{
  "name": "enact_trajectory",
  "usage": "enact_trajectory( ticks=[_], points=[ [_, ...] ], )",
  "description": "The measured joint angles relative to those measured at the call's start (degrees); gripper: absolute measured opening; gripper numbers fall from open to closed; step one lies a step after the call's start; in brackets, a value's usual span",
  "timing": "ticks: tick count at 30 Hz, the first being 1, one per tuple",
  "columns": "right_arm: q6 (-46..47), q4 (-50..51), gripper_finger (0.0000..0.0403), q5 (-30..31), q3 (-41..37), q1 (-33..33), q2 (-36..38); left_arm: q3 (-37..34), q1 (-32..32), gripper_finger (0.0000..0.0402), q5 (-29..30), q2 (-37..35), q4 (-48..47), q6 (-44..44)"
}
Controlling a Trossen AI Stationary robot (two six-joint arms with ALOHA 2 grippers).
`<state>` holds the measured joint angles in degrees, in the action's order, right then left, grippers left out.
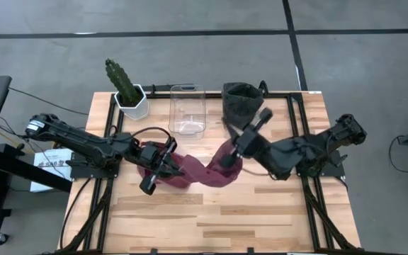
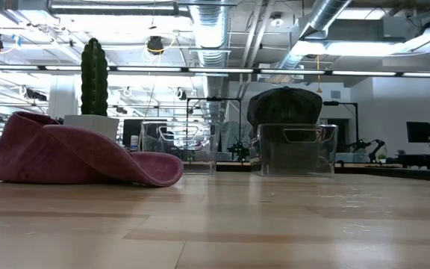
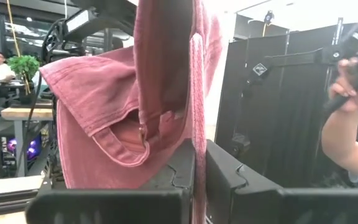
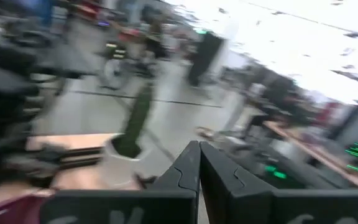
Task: Pick & Place hat
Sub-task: Put the right red cap into the transparent bin
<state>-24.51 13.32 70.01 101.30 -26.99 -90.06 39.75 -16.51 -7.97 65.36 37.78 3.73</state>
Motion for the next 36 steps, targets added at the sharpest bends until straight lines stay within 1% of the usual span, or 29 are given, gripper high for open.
enact_trajectory(
  ticks=[2,5,7,9,12,14,18,21,23,26,31,36],
  points=[
    [-2.63,-2.17,0.0001,3.32,0.00,0.61,0.00,0.00,-0.01,0.0019,-0.68,0.00,-0.05,0.00],
    [-7.93,-6.18,0.0001,3.56,-0.02,1.40,0.53,-0.04,-0.05,0.0019,-1.04,0.00,-0.88,0.02],
    [-11.90,-10.56,0.0002,0.41,0.06,0.80,1.80,-0.60,-0.24,0.0019,-1.05,0.00,-1.16,0.02],
    [-14.66,-12.23,0.0001,-3.54,0.54,-1.15,3.57,-1.40,-0.45,0.0019,-1.13,0.00,-1.39,0.02],
    [-15.31,-10.24,0.0001,-8.75,0.74,-4.84,6.07,-2.26,-0.89,0.0019,-1.40,0.00,-1.44,0.02],
    [-13.01,-5.37,0.0001,-11.38,0.70,-7.49,7.62,-2.58,-1.22,0.0019,-1.46,0.00,-1.31,0.02],
    [-0.57,9.23,0.0011,-17.85,0.70,-11.72,10.36,-2.91,-1.52,0.0019,-1.35,0.00,-1.33,0.02],
    [9.79,19.50,0.0032,-22.97,0.68,-13.64,10.62,-2.91,-1.63,0.0019,-1.37,0.00,-1.29,0.11],
    [14.61,24.18,0.0054,-24.84,0.66,-14.18,9.87,-2.91,-1.62,0.0019,-1.35,0.00,-1.29,0.20],
    [18.48,27.68,0.0094,-27.60,0.63,-14.19,7.73,-2.91,-1.61,0.0019,-1.31,0.00,-1.31,0.20],
    [19.56,28.37,0.0158,-36.20,0.59,-12.64,4.58,-2.91,-1.62,0.0019,-1.31,0.00,-1.31,0.20],
    [20.16,28.50,0.0203,-38.96,0.59,-11.01,4.44,-2.91,-1.62,0.0019,-1.31,0.00,-1.31,0.20]
  ],
)
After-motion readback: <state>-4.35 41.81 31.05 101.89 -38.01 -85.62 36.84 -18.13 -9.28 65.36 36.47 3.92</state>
